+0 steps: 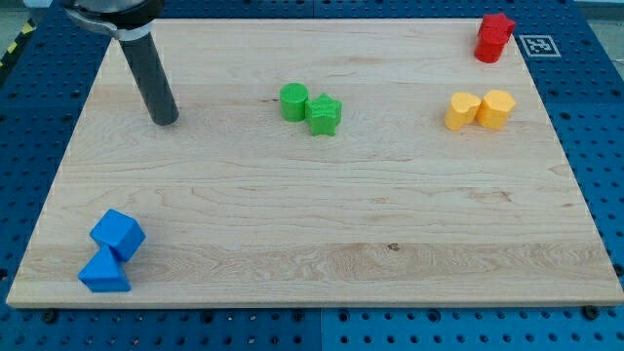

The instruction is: Move your arm towards the top right corner of the board

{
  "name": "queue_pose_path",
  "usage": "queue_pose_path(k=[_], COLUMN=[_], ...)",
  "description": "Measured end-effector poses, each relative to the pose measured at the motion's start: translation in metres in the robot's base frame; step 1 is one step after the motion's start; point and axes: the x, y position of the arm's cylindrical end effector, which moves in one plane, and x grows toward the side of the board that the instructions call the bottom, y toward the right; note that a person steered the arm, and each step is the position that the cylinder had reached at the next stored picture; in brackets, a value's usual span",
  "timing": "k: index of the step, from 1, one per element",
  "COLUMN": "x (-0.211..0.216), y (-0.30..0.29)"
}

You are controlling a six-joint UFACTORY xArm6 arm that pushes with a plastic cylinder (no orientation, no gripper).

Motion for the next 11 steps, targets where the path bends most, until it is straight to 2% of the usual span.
queue_pose_path(k=[2,3,4,5,6,8,10,11], x=[-0.015,-0.059,-0.102,-0.104,-0.105,-0.112,-0.082,-0.080], y=[0.007,0.060,0.065,0.066,0.114,0.256,0.379,0.393])
